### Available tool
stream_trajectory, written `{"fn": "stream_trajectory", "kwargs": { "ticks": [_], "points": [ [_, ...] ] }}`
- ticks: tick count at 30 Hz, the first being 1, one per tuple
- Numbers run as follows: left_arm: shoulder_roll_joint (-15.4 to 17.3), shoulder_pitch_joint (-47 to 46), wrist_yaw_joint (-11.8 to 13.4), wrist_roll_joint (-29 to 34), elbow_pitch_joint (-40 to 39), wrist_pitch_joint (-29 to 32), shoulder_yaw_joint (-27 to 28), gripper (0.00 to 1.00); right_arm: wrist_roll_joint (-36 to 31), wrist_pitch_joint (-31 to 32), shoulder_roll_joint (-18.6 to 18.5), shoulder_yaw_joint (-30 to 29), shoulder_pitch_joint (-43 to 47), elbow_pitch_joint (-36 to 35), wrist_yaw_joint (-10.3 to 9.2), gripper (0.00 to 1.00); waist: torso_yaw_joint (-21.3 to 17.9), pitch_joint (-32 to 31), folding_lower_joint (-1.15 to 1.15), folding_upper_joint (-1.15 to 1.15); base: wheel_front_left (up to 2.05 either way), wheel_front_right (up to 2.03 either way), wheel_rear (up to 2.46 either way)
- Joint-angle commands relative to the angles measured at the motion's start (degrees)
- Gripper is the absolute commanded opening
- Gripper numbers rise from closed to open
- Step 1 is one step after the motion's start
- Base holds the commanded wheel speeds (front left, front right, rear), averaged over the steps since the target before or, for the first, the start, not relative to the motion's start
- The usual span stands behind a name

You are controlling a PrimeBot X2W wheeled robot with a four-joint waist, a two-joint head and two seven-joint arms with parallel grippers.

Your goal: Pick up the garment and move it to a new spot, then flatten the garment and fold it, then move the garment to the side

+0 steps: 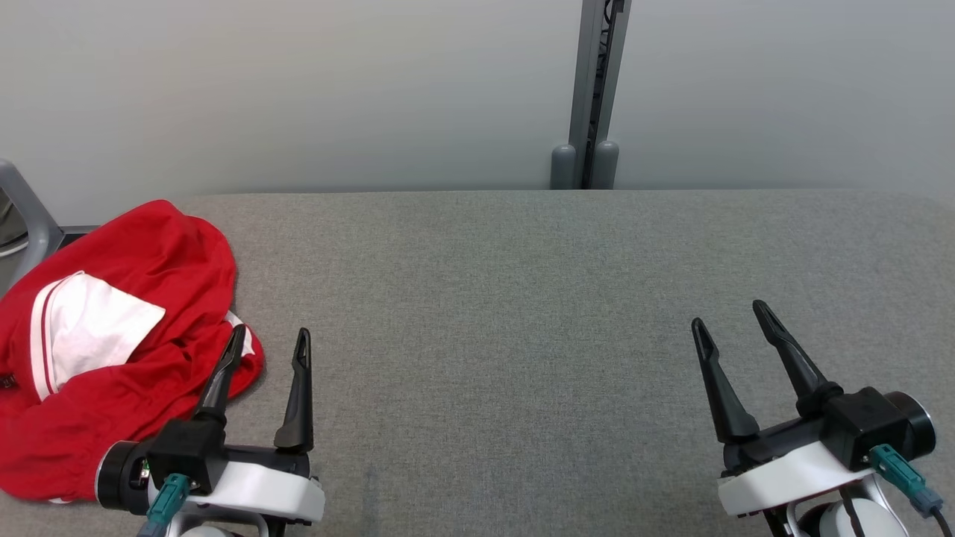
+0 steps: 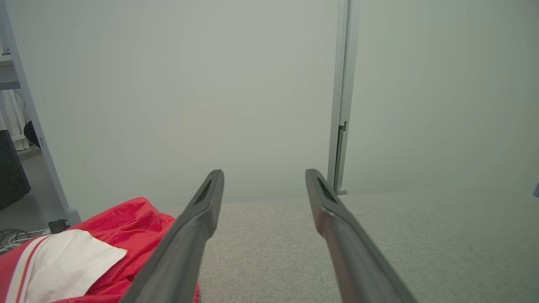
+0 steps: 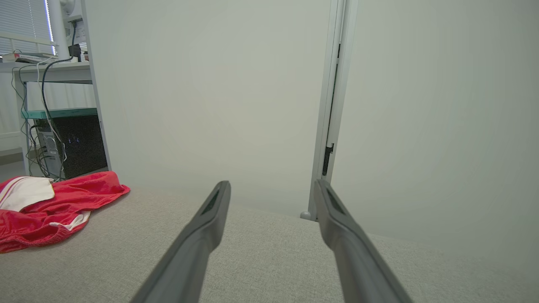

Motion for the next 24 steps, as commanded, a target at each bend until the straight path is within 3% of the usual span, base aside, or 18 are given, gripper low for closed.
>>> {"fn": "stream_trajectory", "kwargs": {
  "ticks": [1,24],
  "points": [
    [0.4,0.0,0.1,-0.2,0.2,-0.1,0.1,1.0,0.0,-0.4,-0.2,0.0,-0.1,-0.1,0.11,1.0,0.0,0.0,0.0,0.0,0.0,0.0,0.0],
    [0.6,-0.2,0.7,-1.1,0.9,-0.1,-0.4,1.0,2.1,-0.4,0.3,-1.0,0.5,1.5,0.11,1.0,0.5,-0.3,0.0,0.0,0.0,0.0,0.0]
  ]
}}
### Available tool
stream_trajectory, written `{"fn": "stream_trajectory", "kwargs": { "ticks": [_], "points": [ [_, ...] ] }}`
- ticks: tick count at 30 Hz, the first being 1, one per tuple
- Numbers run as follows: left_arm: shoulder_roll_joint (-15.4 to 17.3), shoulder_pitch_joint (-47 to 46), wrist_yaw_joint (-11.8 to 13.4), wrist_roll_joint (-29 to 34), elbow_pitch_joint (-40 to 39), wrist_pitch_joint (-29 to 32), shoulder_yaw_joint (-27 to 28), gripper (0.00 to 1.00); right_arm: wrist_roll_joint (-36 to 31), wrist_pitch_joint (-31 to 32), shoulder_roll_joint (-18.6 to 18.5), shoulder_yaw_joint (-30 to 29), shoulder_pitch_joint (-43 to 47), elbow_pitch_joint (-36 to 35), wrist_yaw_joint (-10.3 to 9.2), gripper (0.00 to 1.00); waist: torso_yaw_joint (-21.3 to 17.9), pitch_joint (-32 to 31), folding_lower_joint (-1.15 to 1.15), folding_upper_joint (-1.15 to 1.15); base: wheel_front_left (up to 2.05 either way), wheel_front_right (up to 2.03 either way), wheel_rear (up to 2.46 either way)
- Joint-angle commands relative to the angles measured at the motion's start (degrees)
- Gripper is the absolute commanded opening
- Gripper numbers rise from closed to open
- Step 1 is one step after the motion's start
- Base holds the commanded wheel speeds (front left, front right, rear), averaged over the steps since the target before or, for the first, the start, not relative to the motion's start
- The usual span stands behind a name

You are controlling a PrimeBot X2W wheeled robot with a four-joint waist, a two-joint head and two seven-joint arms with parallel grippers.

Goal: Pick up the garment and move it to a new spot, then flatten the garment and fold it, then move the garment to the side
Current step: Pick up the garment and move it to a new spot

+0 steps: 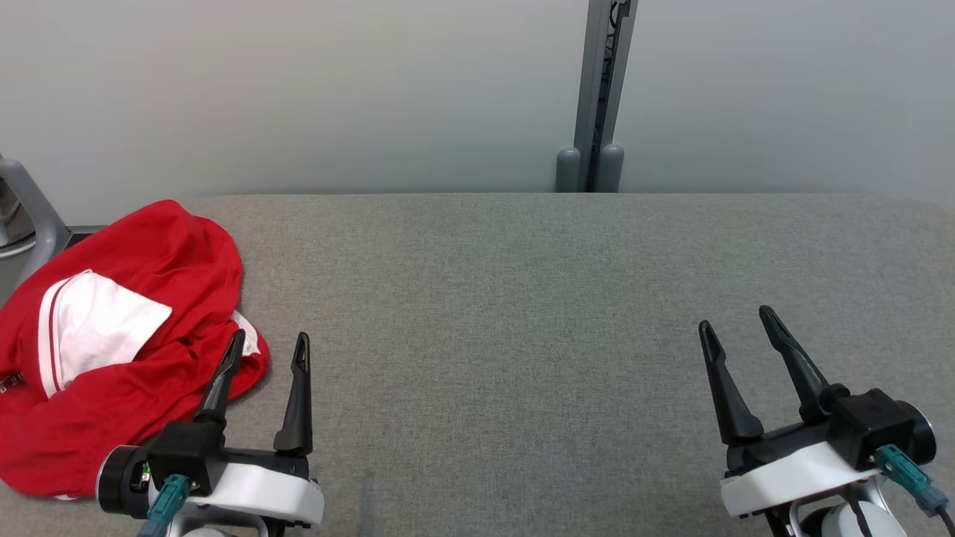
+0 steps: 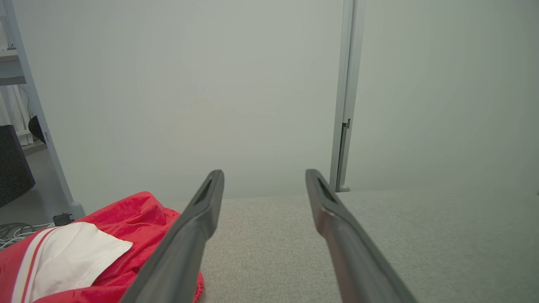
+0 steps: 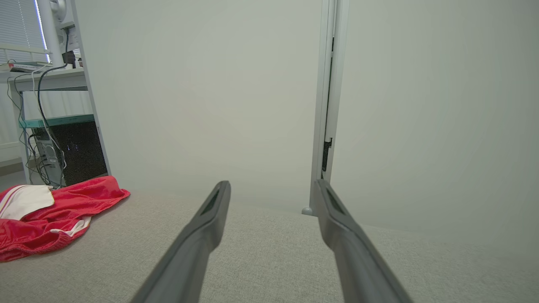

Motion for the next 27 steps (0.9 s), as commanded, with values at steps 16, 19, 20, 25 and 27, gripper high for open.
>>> {"fn": "stream_trajectory", "kwargs": {
  "ticks": [16,19,20,25,27],
  "points": [
    [0.5,-0.5,0.4,-1.0,0.8,-0.1,-0.1,1.0,2.0,-0.2,0.4,-0.6,0.8,1.4,0.11,1.0,2.5,-0.2,0.0,0.0,0.0,0.0,0.0],
    [0.7,-0.4,0.5,-1.2,1.0,-0.1,0.0,1.0,2.1,-0.3,0.4,-0.6,0.9,1.5,0.11,1.0,3.6,-0.3,0.0,0.0,0.0,0.0,0.0],
    [0.8,-0.4,0.5,-1.2,1.0,-0.1,0.0,1.0,2.1,-0.3,0.4,-0.5,1.0,1.6,0.11,1.0,3.9,-0.4,0.0,0.0,0.0,0.0,0.0],
    [1.2,-0.2,0.6,-1.2,1.2,0.0,0.0,1.0,2.5,-0.3,0.5,-0.1,1.5,1.8,0.11,1.0,6.4,-0.7,0.0,0.0,0.0,0.0,0.0],
    [1.3,-0.1,0.7,-1.2,1.1,0.1,0.0,1.0,2.6,-0.3,0.5,0.1,1.7,1.8,0.11,1.0,7.0,-0.8,0.0,0.0,0.0,0.0,0.0]
  ]
}}
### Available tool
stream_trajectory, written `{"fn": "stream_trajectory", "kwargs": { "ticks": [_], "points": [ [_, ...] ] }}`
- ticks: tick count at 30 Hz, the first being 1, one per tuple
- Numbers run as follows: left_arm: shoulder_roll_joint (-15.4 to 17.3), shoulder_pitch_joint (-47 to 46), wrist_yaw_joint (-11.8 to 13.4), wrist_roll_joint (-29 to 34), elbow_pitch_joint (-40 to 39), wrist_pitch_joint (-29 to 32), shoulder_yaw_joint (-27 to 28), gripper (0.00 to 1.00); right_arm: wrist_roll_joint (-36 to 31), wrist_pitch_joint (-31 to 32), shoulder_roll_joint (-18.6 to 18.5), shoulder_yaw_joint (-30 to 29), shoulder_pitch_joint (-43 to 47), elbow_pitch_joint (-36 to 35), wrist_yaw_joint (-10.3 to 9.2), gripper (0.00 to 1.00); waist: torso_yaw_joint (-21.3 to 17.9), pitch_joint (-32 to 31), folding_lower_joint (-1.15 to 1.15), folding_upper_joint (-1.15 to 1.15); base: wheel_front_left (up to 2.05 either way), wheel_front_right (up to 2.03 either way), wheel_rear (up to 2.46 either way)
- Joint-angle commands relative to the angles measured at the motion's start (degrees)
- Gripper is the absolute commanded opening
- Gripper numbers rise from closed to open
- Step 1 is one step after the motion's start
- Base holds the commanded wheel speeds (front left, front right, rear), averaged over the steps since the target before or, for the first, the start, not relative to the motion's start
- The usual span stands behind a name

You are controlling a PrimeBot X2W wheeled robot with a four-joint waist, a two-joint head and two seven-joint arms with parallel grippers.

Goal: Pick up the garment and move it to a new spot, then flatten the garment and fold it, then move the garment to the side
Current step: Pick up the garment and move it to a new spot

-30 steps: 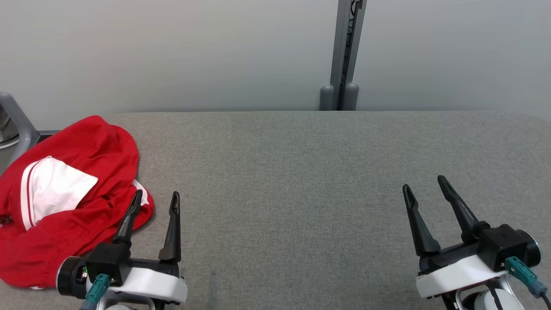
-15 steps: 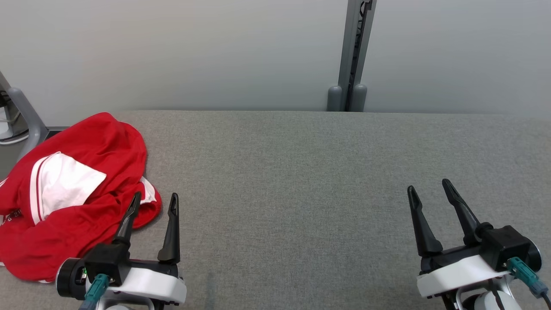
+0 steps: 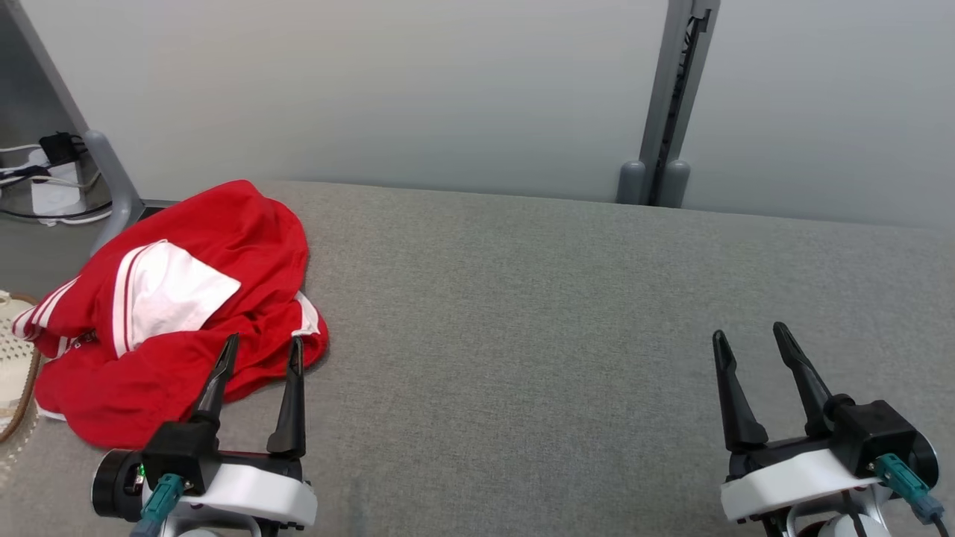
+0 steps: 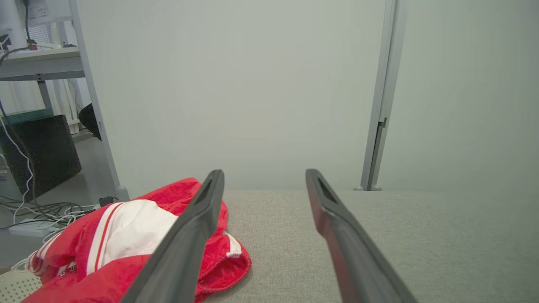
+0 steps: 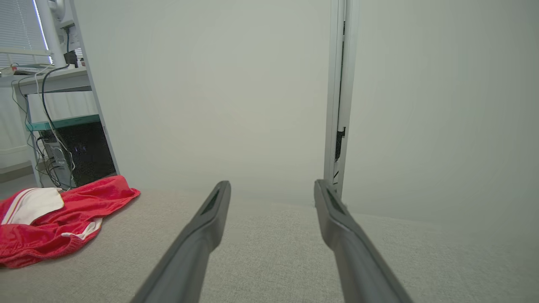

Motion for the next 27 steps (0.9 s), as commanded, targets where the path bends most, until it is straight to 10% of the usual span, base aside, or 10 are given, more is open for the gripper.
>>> {"fn": "stream_trajectory", "kwargs": {
  "ticks": [1,27],
  "points": [
    [0.5,0.0,0.3,-0.1,0.1,0.1,0.2,1.0,0.4,-0.3,-0.1,0.0,0.6,0.2,0.11,1.0,1.2,-0.2,0.0,0.0,0.0,0.0,0.0],
    [2.7,2.8,1.7,-1.9,-2.0,3.1,0.8,1.0,3.3,-0.7,0.1,3.2,1.2,2.4,0.11,1.0,17.2,-2.0,0.0,0.0,0.0,0.0,0.0]
  ]
}}
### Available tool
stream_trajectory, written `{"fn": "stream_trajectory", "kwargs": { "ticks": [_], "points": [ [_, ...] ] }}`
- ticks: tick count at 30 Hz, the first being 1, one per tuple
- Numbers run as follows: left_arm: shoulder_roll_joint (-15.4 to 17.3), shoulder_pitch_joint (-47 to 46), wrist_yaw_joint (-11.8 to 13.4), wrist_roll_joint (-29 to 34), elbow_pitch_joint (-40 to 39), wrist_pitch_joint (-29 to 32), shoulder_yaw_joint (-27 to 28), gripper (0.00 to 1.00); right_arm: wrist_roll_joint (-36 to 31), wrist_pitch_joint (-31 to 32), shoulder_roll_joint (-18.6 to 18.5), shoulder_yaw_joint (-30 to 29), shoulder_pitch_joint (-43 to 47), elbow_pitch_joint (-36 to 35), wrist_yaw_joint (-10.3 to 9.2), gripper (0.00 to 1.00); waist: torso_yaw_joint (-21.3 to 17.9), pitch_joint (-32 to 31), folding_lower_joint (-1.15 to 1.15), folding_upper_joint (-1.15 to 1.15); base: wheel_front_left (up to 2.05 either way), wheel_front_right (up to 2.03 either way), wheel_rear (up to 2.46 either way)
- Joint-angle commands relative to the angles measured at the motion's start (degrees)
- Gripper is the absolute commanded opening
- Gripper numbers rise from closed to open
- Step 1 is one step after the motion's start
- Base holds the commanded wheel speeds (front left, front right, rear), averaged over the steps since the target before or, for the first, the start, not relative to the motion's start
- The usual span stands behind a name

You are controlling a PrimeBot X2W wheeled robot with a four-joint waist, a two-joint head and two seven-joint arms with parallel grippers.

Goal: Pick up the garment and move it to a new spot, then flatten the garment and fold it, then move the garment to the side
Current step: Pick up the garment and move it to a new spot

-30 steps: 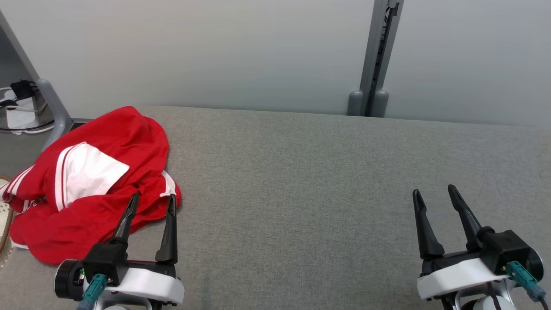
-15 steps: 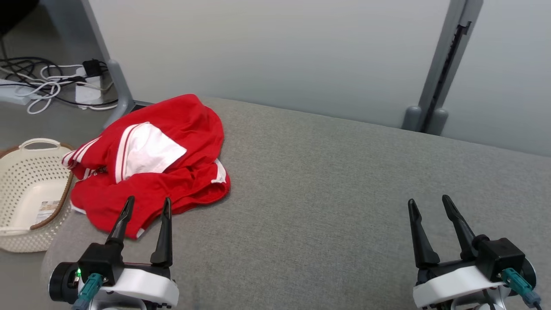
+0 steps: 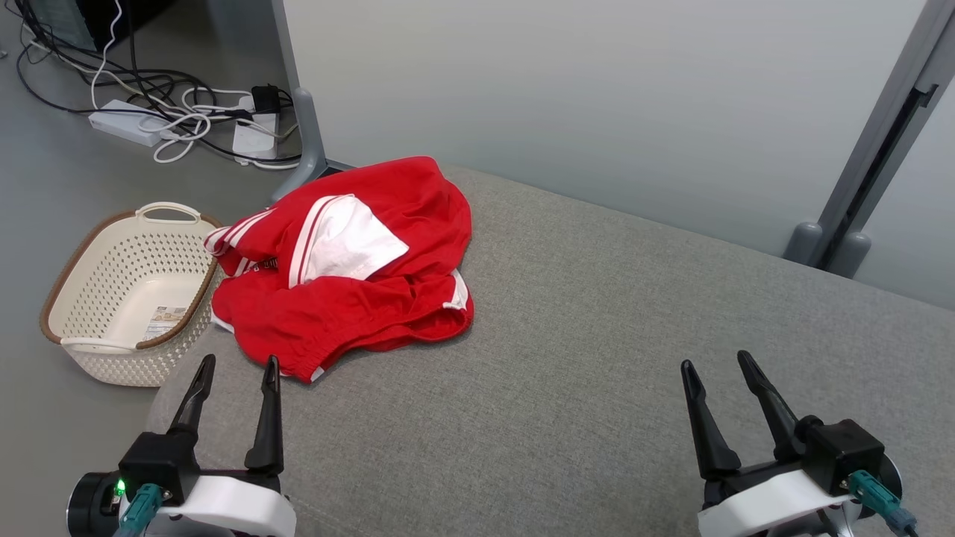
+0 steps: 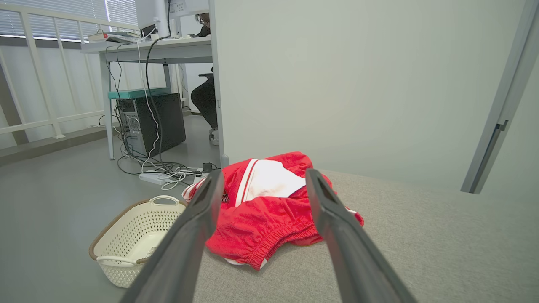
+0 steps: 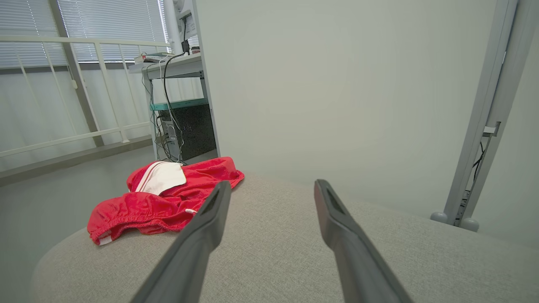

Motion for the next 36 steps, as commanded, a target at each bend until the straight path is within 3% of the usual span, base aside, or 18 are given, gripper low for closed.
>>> {"fn": "stream_trajectory", "kwargs": {
  "ticks": [1,22,36],
  "points": [
    [0.3,0.3,0.3,-0.2,-0.4,-0.1,0.3,1.0,0.5,-0.4,-0.3,-0.1,-0.5,0.3,0.11,1.0,0.1,0.1,0.0,0.0,0.0,0.0,0.0],
    [4.1,-7.0,-0.5,-4.0,-3.3,7.9,2.8,1.0,0.7,-0.4,-0.2,0.0,-1.9,0.5,0.11,1.0,-0.5,4.1,0.0,0.0,0.0,0.0,0.0],
    [9.2,-22.6,-2.9,-11.6,4.9,27.4,4.9,1.0,0.1,4.7,-2.0,-0.8,-6.5,-3.5,0.11,1.0,-6.6,12.6,0.0,0.0,0.0,0.0,0.0]
  ]
}}
